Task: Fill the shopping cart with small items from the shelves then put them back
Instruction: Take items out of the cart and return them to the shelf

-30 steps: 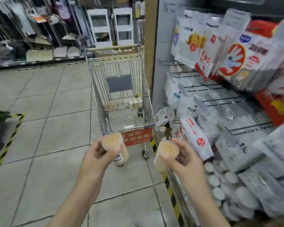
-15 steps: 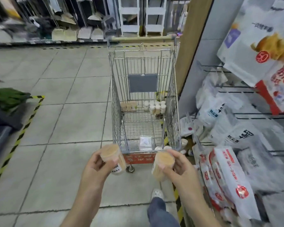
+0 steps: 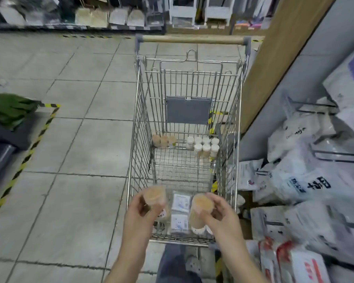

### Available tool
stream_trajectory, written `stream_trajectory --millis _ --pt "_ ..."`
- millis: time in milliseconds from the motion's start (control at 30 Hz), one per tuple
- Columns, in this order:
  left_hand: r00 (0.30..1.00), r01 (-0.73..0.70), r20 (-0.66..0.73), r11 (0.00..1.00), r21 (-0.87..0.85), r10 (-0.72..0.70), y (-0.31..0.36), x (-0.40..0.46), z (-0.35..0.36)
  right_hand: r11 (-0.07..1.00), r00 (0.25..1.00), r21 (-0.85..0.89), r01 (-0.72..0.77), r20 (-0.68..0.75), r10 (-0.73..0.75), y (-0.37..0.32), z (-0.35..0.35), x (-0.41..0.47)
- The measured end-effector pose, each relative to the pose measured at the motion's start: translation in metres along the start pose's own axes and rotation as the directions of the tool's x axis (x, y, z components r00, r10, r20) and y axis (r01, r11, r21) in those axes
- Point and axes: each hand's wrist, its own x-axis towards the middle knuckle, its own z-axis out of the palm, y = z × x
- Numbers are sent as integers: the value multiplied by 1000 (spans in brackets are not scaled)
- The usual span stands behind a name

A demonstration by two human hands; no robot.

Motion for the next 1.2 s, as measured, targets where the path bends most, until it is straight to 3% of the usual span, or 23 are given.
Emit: stream_trajectory --millis 467,667,900,1200 --pt "974 224 -16 964 143 -224 -61 197 54 978 978 -74 -194 -88 188 35 26 208" --pt "973 219 -104 965 142 -205 -104 288 68 956 962 -139 -259 -123 243 75 55 310" --pt "940 251 -295 933 258 -171 -158 380 80 921 963 -325 -214 -229 143 111 98 410" --pt "923 192 -385 881 432 -12 -187 461 93 814 956 -565 -134 -291 -45 133 138 494"
